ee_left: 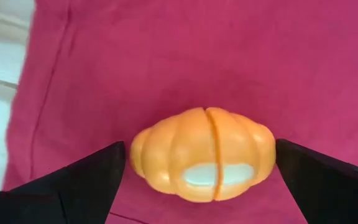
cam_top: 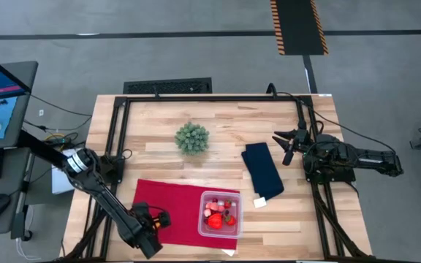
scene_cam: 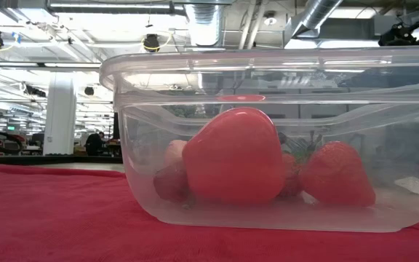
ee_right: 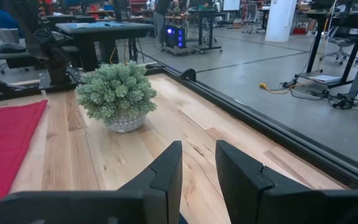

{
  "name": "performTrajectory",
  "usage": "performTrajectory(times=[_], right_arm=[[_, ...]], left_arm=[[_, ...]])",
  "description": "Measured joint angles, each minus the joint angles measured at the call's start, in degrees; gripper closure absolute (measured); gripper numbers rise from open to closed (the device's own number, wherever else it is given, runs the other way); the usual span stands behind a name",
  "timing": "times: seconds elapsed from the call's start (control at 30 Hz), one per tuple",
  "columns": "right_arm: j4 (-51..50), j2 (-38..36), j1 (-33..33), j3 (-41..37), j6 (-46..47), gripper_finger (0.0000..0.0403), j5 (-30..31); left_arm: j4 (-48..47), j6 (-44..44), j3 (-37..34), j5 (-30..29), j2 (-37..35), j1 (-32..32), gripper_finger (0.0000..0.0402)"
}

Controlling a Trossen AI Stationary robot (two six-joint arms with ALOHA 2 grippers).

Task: Pick and placing Produce into tupperware
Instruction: Put the croissant into the transparent bin

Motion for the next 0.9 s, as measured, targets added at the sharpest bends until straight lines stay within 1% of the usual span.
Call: performTrajectory(times=[0.37,0.9], right_arm=[[0.0,0.0,0.0,0.0,0.0,0.0283,0.0],[0.0,0.0,0.0,0.0,0.0,0.0283,0.0]], left_arm=[[1.2,1.5,0.0,0.4,0.8,0.2,0.0001],[1.6,1.2,0.0,0.4,0.8,0.2,0.0003]])
